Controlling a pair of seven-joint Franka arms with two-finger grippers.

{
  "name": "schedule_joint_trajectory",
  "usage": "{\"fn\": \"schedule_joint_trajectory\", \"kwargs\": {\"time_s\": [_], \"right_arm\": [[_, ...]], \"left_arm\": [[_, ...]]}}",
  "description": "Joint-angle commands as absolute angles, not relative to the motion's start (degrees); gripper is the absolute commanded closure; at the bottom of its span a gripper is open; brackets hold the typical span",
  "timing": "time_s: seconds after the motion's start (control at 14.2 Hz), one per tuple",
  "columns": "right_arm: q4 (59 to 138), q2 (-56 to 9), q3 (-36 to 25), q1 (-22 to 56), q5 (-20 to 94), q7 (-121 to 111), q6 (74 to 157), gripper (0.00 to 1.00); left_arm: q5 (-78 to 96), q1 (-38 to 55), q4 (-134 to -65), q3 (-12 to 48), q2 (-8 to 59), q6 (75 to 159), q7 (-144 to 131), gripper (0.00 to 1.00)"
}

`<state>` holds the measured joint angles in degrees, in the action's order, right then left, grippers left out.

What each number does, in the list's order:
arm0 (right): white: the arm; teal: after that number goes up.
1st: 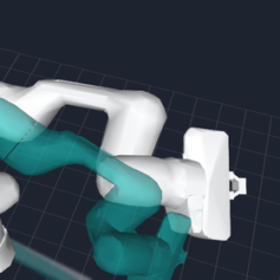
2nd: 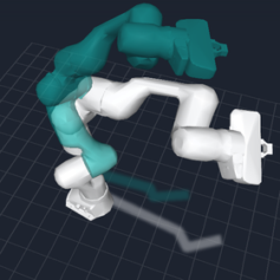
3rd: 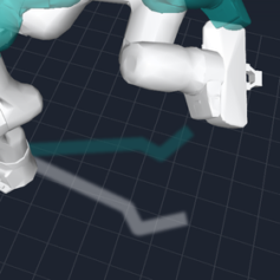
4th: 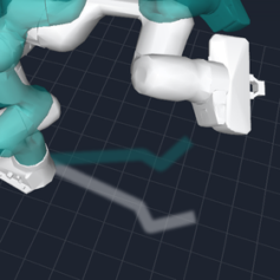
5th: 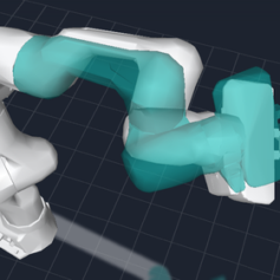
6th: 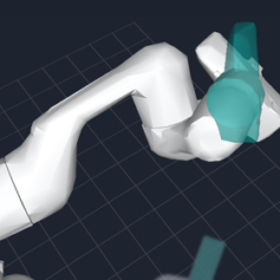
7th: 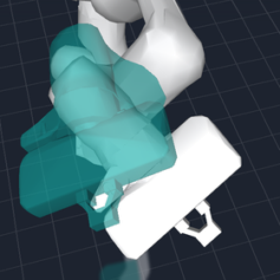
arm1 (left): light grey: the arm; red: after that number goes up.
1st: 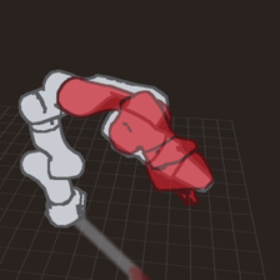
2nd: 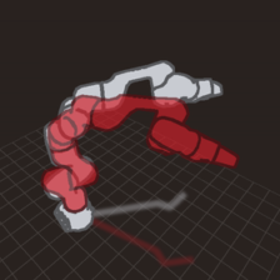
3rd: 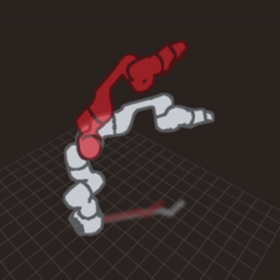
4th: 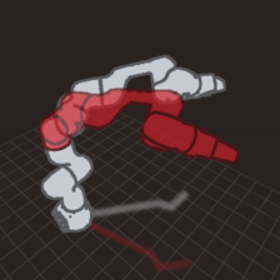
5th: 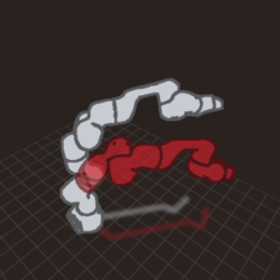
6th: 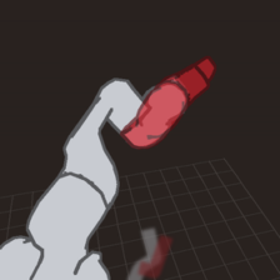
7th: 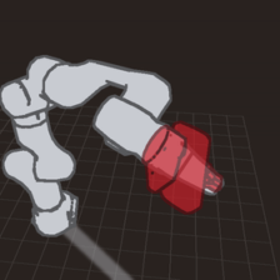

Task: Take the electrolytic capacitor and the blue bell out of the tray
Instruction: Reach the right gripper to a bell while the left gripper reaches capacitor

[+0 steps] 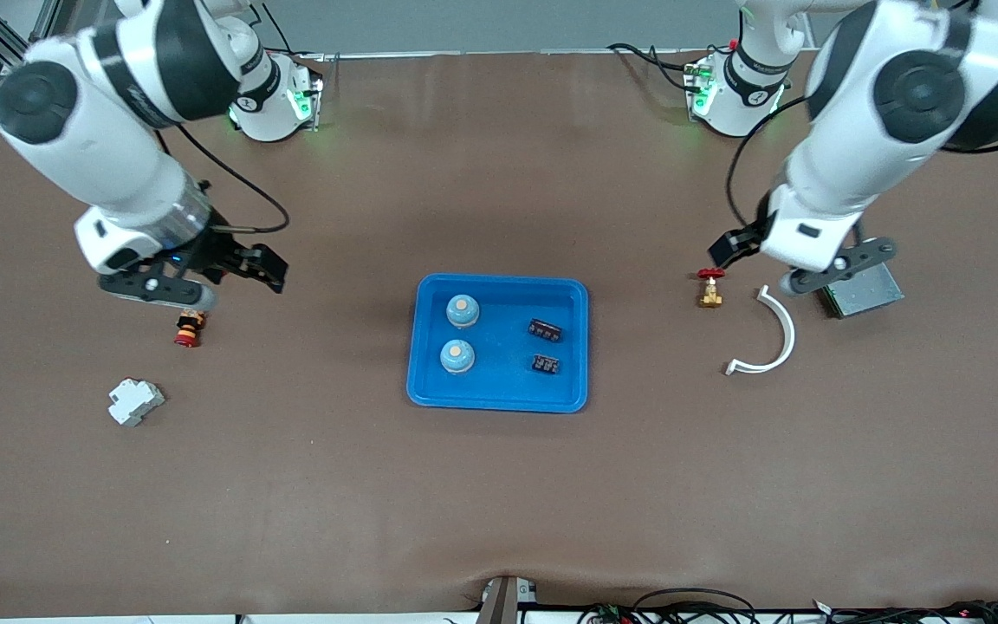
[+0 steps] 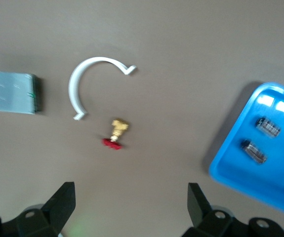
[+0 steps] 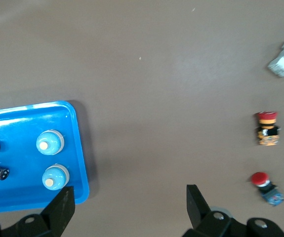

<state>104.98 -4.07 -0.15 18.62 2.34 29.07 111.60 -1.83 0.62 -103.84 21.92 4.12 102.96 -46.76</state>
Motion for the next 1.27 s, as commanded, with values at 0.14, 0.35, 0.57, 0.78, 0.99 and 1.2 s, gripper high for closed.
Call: {"fn": "schedule_joint_trajectory", "kwargs": {"time_s": [0.14, 0.35, 0.57, 0.78, 0.99, 1.2], "right_arm": [[108.28, -8.60, -0.70, 22.76, 3.16, 35.15, 120.04, 0.00], [108.28, -12.73, -0.79, 25.57, 3.16, 39.45, 123.21, 0.00], [107.58, -17.39, -0.79, 29.25, 2.99, 45.51, 126.99, 0.00], [104.78, -24.14, -0.88, 31.98, 2.81, 49.03, 130.16, 0.00], [103.18, -29.61, -0.88, 34.88, 2.90, 50.96, 133.57, 0.00], [103.10, -32.69, -0.88, 38.31, 2.81, 55.71, 137.89, 0.00]], "left_arm": [[-3.34, 2.62, -107.67, 28.47, 12.63, 116.86, -71.83, 0.00], [-3.43, 5.88, -107.23, 28.39, 18.70, 124.96, -81.10, 0.00], [-6.22, 8.52, -106.62, 28.21, 24.50, 131.73, -91.54, 0.02], [-13.51, 11.33, -103.20, 28.21, 31.09, 133.50, -103.15, 0.13], [-19.58, 13.27, -97.84, 28.21, 37.24, 133.51, -113.35, 0.21], [-22.58, 15.90, -94.93, 27.69, 42.17, 133.77, -117.33, 0.26]]}}
